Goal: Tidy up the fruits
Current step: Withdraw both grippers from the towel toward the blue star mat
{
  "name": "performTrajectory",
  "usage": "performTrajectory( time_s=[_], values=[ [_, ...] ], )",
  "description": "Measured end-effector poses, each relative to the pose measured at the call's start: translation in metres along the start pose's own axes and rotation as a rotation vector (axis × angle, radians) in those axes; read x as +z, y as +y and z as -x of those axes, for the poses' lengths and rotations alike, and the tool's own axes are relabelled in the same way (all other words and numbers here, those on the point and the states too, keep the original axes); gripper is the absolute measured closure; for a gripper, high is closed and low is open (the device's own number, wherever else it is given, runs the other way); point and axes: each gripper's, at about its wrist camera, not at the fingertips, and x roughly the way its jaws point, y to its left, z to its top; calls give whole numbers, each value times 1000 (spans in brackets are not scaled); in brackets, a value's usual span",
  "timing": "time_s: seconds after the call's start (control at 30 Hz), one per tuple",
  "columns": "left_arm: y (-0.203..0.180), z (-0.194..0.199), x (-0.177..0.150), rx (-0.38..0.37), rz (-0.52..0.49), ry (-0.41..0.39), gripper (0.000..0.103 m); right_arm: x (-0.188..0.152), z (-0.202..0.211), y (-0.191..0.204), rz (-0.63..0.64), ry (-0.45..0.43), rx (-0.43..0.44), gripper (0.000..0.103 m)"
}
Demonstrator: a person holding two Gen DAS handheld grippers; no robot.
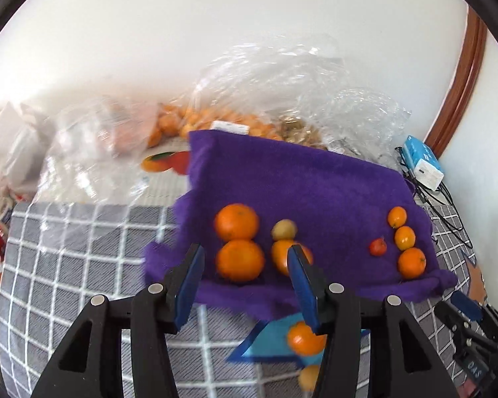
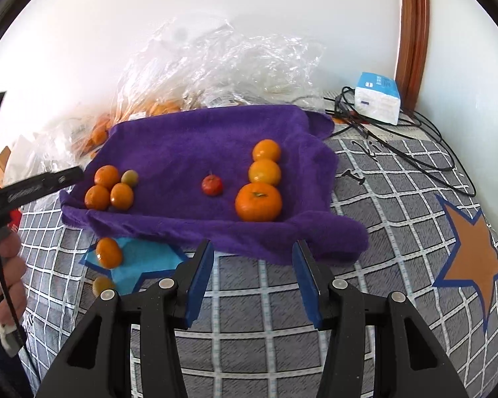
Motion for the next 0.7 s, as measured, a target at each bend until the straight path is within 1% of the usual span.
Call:
performTrajectory(
  time_s=[0.07,0.13,0.23,0.3,0.37,0.5,0.6,0.7],
  values=[
    [18,7,-9,13,35,4,53,-3,0,8,1,0,-19,54],
    [37,13,-23,11,62,13,53,-9,1,16,5,-5,-21,54],
    [58,17,-42,30,76,16,53,-18,1,28,20,-22,-26,54],
    [67,17,-54,56,75,22,53,-24,0,36,31,-24,-27,54],
    [80,15,-67,58,89,36,53,-30,-3,46,44,-16,-4,54],
    [104,16,-83,56,139,40,53,-38,-8,63,56,1,47,63],
    [115,20,-90,25,162,9,53,-42,-10,78,82,3,91,64],
    [114,20,-95,1,174,-11,53,-44,-11,93,100,3,149,64]
  ],
)
